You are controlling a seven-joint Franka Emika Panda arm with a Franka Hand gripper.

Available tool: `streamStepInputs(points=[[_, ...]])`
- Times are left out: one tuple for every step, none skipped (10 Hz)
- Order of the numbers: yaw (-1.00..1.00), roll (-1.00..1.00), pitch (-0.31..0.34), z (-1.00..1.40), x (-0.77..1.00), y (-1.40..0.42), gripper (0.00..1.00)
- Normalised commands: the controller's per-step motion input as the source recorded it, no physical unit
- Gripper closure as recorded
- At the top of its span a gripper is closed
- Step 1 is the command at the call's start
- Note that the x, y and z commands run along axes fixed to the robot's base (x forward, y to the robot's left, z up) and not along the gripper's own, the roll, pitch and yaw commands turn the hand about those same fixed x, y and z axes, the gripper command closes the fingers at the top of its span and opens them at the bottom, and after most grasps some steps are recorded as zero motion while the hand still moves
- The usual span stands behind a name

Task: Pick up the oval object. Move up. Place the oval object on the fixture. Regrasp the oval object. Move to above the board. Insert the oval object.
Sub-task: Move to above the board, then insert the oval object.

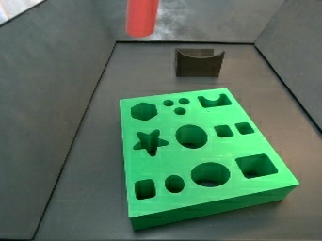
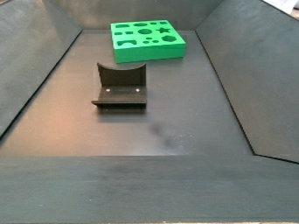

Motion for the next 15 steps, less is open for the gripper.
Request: streamStepInputs(points=[[1.0,-0.19,-0.305,0.0,-0.06,0.01,1.0],[1.0,-0.18,-0.328,0.0,-0.06,0.01,1.0],[0.75,-0.12,-0.302,0.0,-0.05,0.01,1.0],[0.49,-0.07,-0.236,0.0,-0.05,0.01,1.0],[0.3,-0.04,-0.17,0.0,-0.04,0.01,1.0],[-0.9,0.0,-0.071,-0.33,0.0,-0.29,1.0],[-0.91,0.0,-0.069,-0.33,0.0,-0.28,1.0],[-0.89,0.0,-0.049,-0.3,0.0,-0.29,1.0],[-0.77,-0.06,-0.013,-0.09,0.02,-0.34,1.0],[-0.59,-0.06,0.0,-0.09,0.21,-0.44,1.0],[-0.33,-0.2,-0.001,0.0,0.41,-0.48,1.0],[-0.71,-0.15,-0.344,-0.36,-0.12,-0.34,1.0],[-0.71,-0.06,-0.214,-0.33,0.0,-0.35,1.0],[-0.89,0.11,-0.034,-0.84,0.05,-0.23,1.0],[-0.96,0.08,-0.014,-0.92,0.0,-0.14,1.0]])
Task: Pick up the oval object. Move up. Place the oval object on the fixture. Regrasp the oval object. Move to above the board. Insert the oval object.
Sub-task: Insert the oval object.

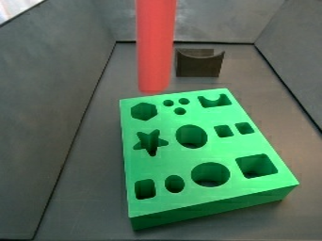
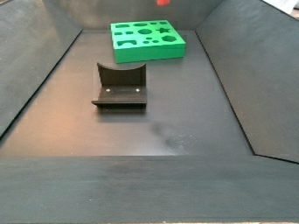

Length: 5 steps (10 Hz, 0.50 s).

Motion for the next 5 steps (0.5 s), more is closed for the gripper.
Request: streamStepInputs(points=[[-0.99,0.02,-0.061,-0.71,0.0,-0.14,1.0],[-1.0,0.0,-0.123,-0.51,0.0,-0.11,1.0],[-0.97,-0.11,-0.144,-0.22,0.0,-0.06,1.0],[-0.81,-0.21,-0.131,-0.09,0.14,-0.03,1.0],[-0.66,-0.24,-0.13,-0.05,0.26,-0.09,1.0]])
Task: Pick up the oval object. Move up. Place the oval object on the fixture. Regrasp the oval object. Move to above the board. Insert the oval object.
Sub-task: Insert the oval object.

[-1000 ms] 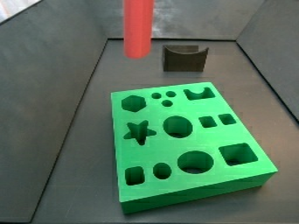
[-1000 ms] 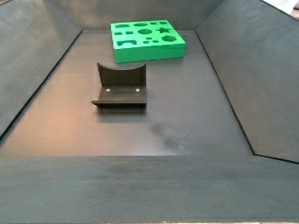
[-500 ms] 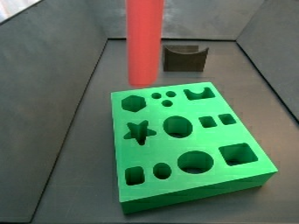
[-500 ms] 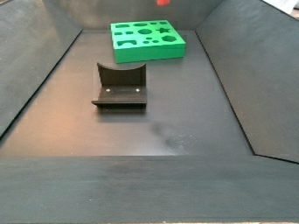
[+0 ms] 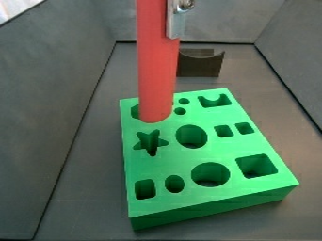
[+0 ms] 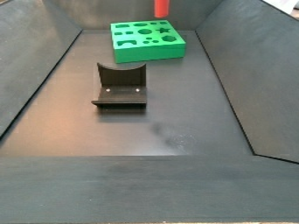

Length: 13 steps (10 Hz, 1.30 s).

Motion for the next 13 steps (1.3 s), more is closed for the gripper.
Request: streamStepInputs(points=[[-0.56,-0.23,-0.154,-0.08,0.32,-0.17,1.0],[-0.49,-0.17,-0.144,-0.16,0.35,-0.29,1.0],[-0.45,-0.09,-0.107,-0.23,0.34,-0.42,1.0],[-0.37,-0.03,-0.017,-0.24,0.41,-0.56,1.0],[-0.35,0.0,0.0,-0.25,0.42,-0.64,1.0],[-0.34,0.0,0.0,-0.28,0.45,-0.66,1.0],[-0.37,0.03,0.0,-0.35,0.43,-0.63,1.0],[-0.4,0.15,0.003,-0.32,0.36,-0.53,1.0],[-0.43,0.29,0.074,-0.25,0.27,-0.35,1.0],[-0.42,0.49,0.15,-0.06,0.08,-0.04,1.0],[-0.37,0.5,0.167,0.0,0.0,0.0,1.0],[-0.32,0.5,0.174,0.08,0.0,0.0,1.0],[-0.32,0.5,0.144,0.21,0.02,0.0,1.0]])
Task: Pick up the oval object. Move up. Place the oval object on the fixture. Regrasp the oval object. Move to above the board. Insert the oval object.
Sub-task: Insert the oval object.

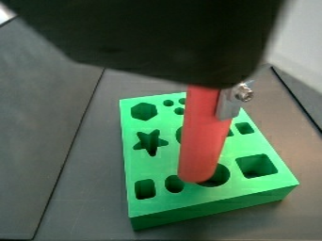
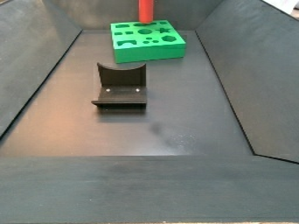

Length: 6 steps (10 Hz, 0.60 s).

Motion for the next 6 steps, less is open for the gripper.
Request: streamStepInputs(points=[[-0.48,0.28,0.02,0.09,0.27,-0.26,1.0],[-0.56,0.16,0.0,0.0,0.37,-0.28,1.0],[-0.39,0.19,0.0,-0.09,0.59,-0.26,1.0],[-0.21,0.25,0.044,-0.2,0.7,-0.23,1.0],[-0.15,0.23,0.091,-0.19,0.76,-0.17,1.0],[-0.21,0.14,0.066,-0.19,0.74,-0.15,1.0]])
